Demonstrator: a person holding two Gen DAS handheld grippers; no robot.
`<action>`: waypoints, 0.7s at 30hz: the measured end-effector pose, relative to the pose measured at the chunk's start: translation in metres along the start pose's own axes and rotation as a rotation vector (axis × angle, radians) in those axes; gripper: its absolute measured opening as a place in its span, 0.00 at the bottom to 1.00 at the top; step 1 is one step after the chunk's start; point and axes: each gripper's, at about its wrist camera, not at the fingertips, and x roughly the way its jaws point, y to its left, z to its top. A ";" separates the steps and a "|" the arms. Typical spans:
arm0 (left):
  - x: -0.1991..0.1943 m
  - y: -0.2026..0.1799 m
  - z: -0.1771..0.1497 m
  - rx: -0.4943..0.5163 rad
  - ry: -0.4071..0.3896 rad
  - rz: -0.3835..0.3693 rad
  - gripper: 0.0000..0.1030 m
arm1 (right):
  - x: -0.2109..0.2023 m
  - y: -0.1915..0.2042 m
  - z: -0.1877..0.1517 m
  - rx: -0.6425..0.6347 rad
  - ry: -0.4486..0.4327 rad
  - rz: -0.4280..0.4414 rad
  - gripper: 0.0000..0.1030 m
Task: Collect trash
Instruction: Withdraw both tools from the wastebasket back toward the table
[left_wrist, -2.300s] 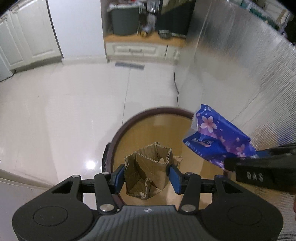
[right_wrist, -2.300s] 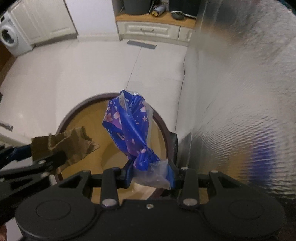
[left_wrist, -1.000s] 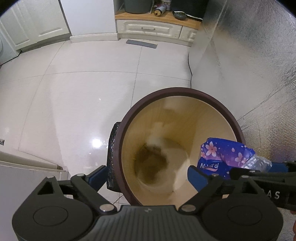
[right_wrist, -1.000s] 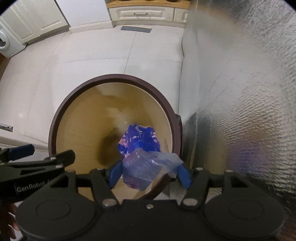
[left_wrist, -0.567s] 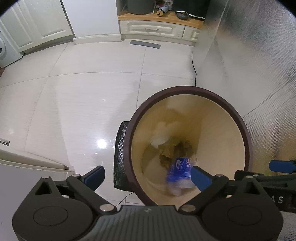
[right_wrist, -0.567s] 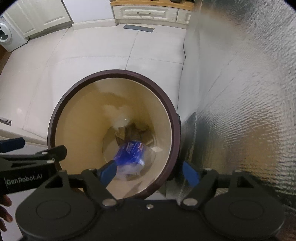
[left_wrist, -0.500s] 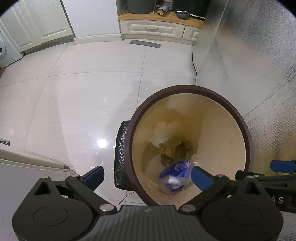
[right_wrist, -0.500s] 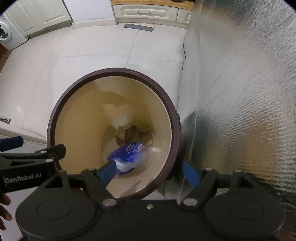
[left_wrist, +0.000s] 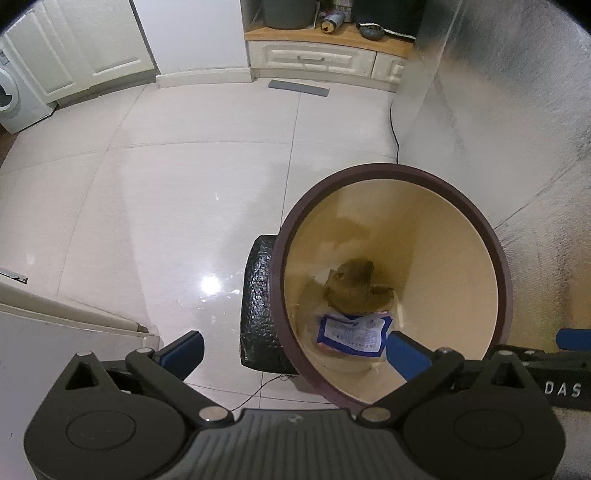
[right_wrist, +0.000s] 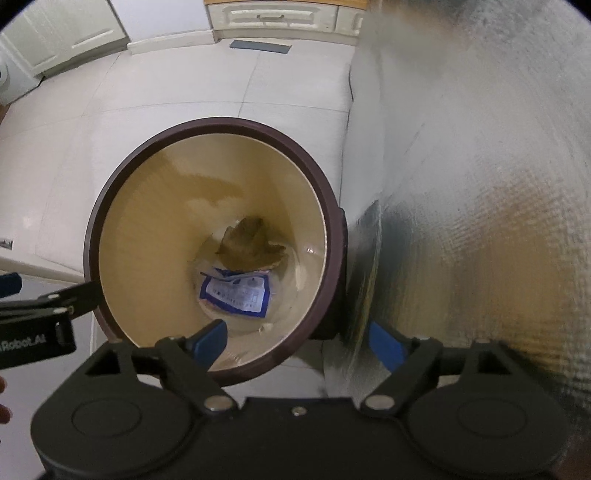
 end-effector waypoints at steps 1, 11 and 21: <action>-0.001 0.001 -0.002 0.000 -0.003 0.002 1.00 | -0.001 -0.001 -0.002 0.007 -0.006 0.007 0.86; -0.017 0.010 -0.024 -0.012 -0.031 0.025 1.00 | -0.010 0.006 -0.027 -0.020 -0.081 0.050 0.97; -0.053 0.018 -0.050 -0.020 -0.111 0.015 1.00 | -0.056 0.011 -0.051 0.009 -0.180 0.084 0.97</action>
